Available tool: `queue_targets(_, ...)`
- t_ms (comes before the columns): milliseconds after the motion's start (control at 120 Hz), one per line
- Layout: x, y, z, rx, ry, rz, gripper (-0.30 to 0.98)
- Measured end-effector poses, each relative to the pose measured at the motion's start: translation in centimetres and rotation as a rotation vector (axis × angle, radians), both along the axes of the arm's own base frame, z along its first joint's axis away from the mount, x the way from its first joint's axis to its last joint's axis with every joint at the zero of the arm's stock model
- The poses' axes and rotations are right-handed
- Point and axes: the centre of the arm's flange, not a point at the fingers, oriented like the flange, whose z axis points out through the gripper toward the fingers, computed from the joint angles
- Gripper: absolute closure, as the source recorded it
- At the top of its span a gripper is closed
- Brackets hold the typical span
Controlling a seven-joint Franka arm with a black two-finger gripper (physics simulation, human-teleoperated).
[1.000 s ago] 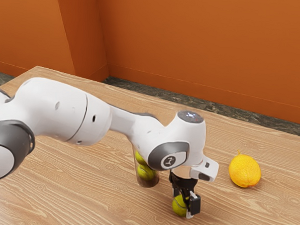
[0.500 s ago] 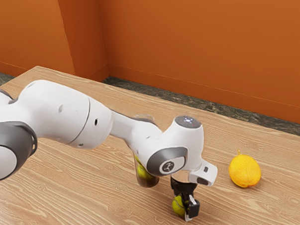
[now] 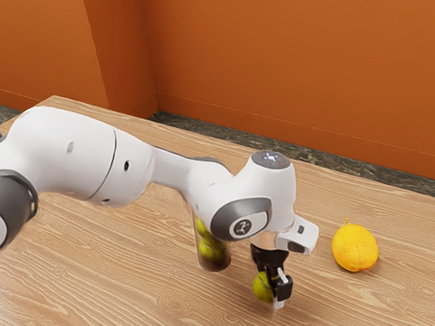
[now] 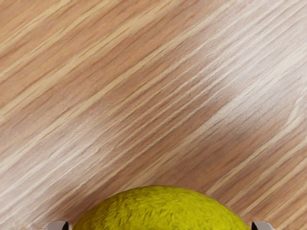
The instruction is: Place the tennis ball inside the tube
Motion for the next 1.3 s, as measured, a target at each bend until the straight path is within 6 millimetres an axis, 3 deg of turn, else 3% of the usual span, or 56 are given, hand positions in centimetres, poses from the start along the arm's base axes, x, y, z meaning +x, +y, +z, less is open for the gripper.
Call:
queue_targets(75,0.0,0.0,2.8,-0.005,-0.025,-0.005,0.35)
queue_targets(308,0.2,0.4,14.3,-0.019,-0.12,-0.016,0.36)
queue_targets(383,0.5,2.0,17.2,-0.012,-0.133,0.006,0.36)
queue_targets(683,0.1,8.7,25.0,0.019,-0.157,0.088,0.35)
queue_targets(808,0.4,12.2,26.2,0.036,-0.154,0.132,0.35)
queue_targets(1067,2.1,18.1,24.6,0.071,-0.11,0.198,0.35)
queue_targets(1158,2.6,18.4,23.4,0.081,-0.094,0.195,0.35)
queue_targets(1300,2.3,16.4,22.8,0.083,-0.092,0.146,0.35)
